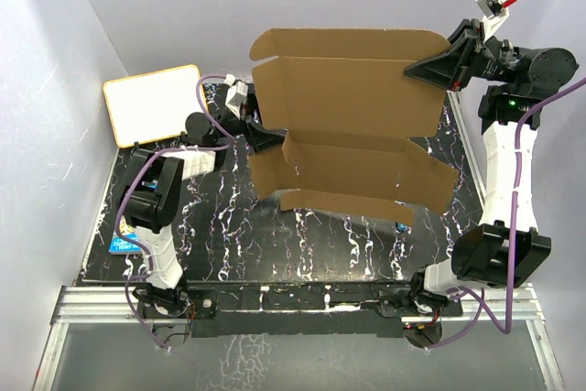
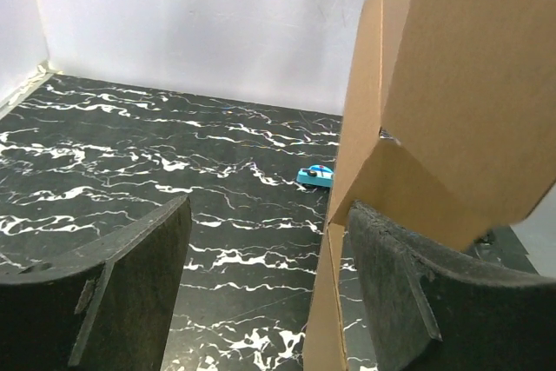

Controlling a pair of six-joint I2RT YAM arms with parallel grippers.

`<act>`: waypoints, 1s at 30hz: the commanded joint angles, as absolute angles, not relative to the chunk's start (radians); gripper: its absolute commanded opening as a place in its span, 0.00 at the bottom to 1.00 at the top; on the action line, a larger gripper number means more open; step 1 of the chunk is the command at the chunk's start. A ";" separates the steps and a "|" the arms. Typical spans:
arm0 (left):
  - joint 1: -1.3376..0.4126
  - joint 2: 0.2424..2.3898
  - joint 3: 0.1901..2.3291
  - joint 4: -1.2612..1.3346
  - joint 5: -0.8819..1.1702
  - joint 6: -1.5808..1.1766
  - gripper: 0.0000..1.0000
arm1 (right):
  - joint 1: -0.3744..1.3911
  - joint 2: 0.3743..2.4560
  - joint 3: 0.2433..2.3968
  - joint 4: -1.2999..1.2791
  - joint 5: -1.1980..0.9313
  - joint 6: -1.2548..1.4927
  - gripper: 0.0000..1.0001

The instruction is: Fold the paper box

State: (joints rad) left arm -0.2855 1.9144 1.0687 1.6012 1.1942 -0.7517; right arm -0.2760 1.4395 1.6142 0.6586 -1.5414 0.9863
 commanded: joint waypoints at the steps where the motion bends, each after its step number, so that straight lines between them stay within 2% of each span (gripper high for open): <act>1: -0.310 1.824 1.105 1.807 1.218 -0.757 0.71 | -0.276 1.428 1.661 0.709 -1.488 1.019 0.08; 23: -0.374 1.886 1.118 1.807 1.206 -0.785 0.72 | -0.276 1.445 1.617 0.719 -1.454 1.017 0.08; 30: -0.377 1.933 1.153 1.807 1.169 -0.847 0.64 | -0.276 1.446 1.604 0.720 -1.452 1.015 0.08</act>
